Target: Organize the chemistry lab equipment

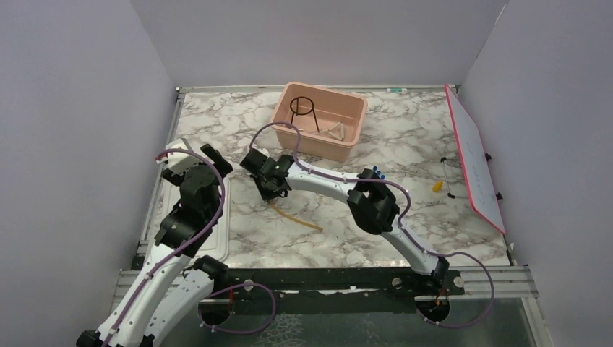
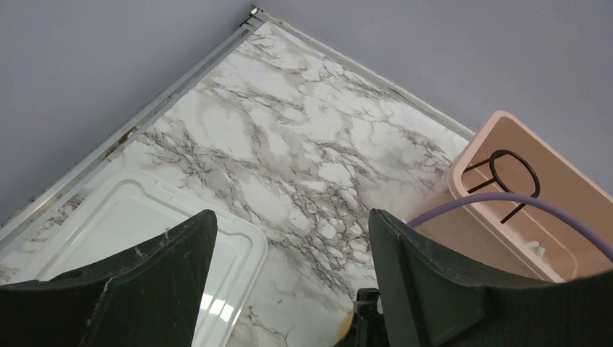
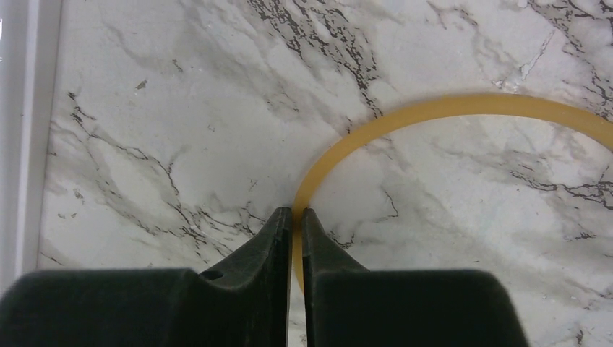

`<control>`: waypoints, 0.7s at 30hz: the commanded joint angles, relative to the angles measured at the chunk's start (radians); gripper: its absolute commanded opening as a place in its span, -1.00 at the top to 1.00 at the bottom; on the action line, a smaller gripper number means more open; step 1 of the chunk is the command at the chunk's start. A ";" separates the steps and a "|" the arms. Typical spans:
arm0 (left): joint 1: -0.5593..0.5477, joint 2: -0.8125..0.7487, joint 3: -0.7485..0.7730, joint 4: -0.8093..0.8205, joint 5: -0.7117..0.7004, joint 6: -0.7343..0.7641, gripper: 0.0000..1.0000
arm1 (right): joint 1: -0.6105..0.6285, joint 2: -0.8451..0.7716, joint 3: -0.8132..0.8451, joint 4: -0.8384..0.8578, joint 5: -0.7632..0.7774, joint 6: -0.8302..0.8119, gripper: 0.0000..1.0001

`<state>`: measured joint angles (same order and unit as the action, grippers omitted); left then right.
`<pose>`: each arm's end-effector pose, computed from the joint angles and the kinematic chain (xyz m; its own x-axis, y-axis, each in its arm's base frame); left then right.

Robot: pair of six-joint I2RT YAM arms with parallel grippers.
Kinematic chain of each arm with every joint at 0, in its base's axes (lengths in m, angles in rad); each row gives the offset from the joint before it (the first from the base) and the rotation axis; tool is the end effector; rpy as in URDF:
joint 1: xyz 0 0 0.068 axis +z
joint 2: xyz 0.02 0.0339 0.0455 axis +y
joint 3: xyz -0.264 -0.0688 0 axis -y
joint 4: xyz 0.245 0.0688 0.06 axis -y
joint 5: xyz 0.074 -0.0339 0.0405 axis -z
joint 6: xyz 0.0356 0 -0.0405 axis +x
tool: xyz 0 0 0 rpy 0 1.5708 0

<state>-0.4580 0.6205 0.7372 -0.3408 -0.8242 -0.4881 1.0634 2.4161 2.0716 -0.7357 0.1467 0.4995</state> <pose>0.1347 -0.0373 0.3333 -0.0159 -0.3473 -0.9376 -0.3952 0.8636 -0.3132 0.2571 0.4518 0.1661 -0.7743 -0.4177 -0.4753 -0.5243 0.8441 0.1125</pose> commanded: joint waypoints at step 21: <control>0.013 -0.066 -0.042 0.006 -0.050 -0.008 -0.64 | -0.005 -0.495 -0.147 0.330 0.027 -0.237 0.99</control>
<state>-0.4507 0.5766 0.7147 -0.3420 -0.8635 -0.5182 1.0668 2.0190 1.8988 -0.4915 0.1490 0.3614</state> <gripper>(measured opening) 0.815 0.014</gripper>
